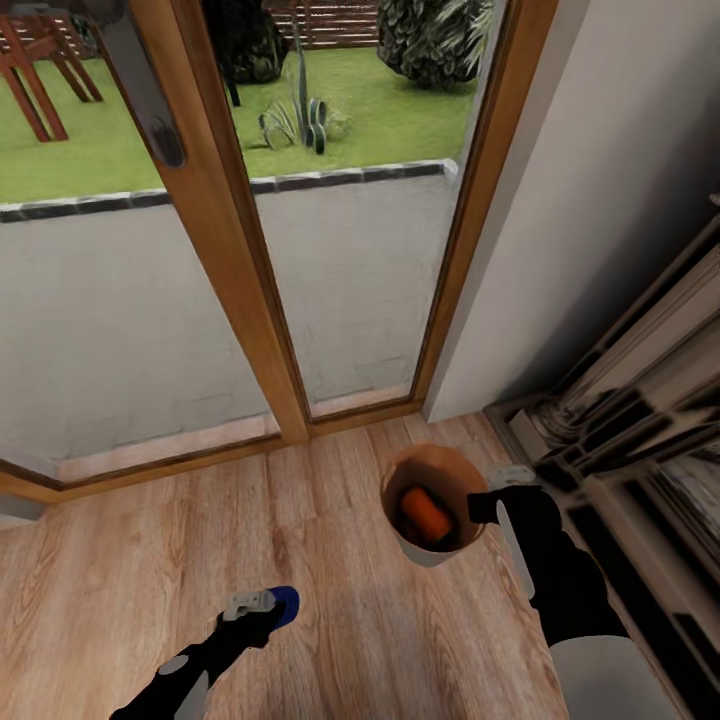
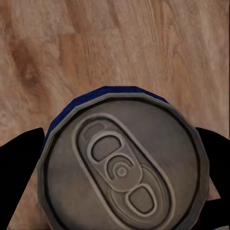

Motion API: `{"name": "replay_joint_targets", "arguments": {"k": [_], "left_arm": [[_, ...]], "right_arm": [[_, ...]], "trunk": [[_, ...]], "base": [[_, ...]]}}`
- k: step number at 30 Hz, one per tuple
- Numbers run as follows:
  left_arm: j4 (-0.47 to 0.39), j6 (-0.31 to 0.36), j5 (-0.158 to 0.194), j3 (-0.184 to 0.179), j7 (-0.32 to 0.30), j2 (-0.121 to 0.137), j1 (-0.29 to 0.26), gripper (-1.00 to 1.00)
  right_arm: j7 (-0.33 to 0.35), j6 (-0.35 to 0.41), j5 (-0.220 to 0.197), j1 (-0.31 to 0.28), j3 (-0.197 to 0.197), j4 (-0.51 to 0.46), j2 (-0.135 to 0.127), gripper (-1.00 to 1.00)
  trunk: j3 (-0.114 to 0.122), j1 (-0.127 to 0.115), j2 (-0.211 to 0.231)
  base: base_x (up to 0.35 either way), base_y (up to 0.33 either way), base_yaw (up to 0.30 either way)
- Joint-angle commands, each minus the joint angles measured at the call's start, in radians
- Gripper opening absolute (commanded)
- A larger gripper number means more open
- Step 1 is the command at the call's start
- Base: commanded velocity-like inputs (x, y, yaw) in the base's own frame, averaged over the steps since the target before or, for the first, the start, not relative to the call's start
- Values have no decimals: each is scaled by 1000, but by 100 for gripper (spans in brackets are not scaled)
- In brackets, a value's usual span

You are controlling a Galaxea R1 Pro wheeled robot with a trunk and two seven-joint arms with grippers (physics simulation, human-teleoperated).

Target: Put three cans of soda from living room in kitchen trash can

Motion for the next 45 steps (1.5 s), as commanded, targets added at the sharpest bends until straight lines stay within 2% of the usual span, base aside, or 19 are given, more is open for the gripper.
{"name": "replay_joint_targets", "arguments": {"k": [1, 3, 6, 7, 8, 12, 15, 19, 26, 29, 35, 39, 45], "left_arm": [[-25, 18, 0, 4, -119, 21, 0, -100], [-42, 43, 2, 5, -184, 38, 0, -100], [-87, 136, 4, 11, -367, 101, 0, -100], [-91, 148, 4, 15, -403, 110, 0, -100], [-99, 169, 4, 24, -475, 124, 0, -100], [-140, 237, 3, 63, -662, 159, 0, -100], [-181, 296, 3, 75, -760, 176, 0, -100], [-245, 371, 1, 82, -908, 192, 0, -100], [-328, 468, 2, 83, -1025, 196, 0, -100], [-382, 532, 3, 83, -1072, 197, 0, -100], [-451, 613, 5, 109, -1120, 197, 0, -100], [-464, 637, 5, 115, -1159, 196, 0, -100], [-468, 663, 7, 117, -1162, 195, 0, -100]], "right_arm": [[4, -2, -12, -1, 0, 13, 0, -100], [3, -3, -12, -1, 1, 26, 0, -100], [3, -48, -9, -1, 5, 70, 1, -100], [3, -57, -9, -1, 5, 77, 1, -100], [3, -70, -8, -1, 6, 91, 1, -100], [3, -89, -7, -1, 8, 126, 2, -100], [3, -96, -6, -1, 9, 150, 3, -100], [2, -154, -6, -1, 9, 205, 5, -100], [2, -184, -6, -2, 9, 242, 7, -100], [2, -187, -6, -2, 10, 253, 9, -100], [2, -190, -6, -2, 10, 276, 10, -100], [2, -190, -6, -2, 10, 281, 11, -100], [2, -192, -6, -2, 10, 285, 13, -100]], "trunk": [[0, 0, 0], [0, 0, 0], [0, 0, 0], [0, 0, 0], [0, 0, 0], [0, 0, 0], [0, 0, 0], [0, 0, 0], [0, 0, 0], [0, 0, 0], [0, 0, 0], [0, 0, 0], [0, 0, 0]], "base": [[0, 0, 0], [0, 0, 0], [0, 0, 0], [0, 0, 0], [0, 0, 0], [0, 0, 0], [0, 0, 0], [0, 0, 0], [0, 0, 0], [0, 0, 0], [0, 0, 0], [0, 0, 0], [0, 0, 0]]}}
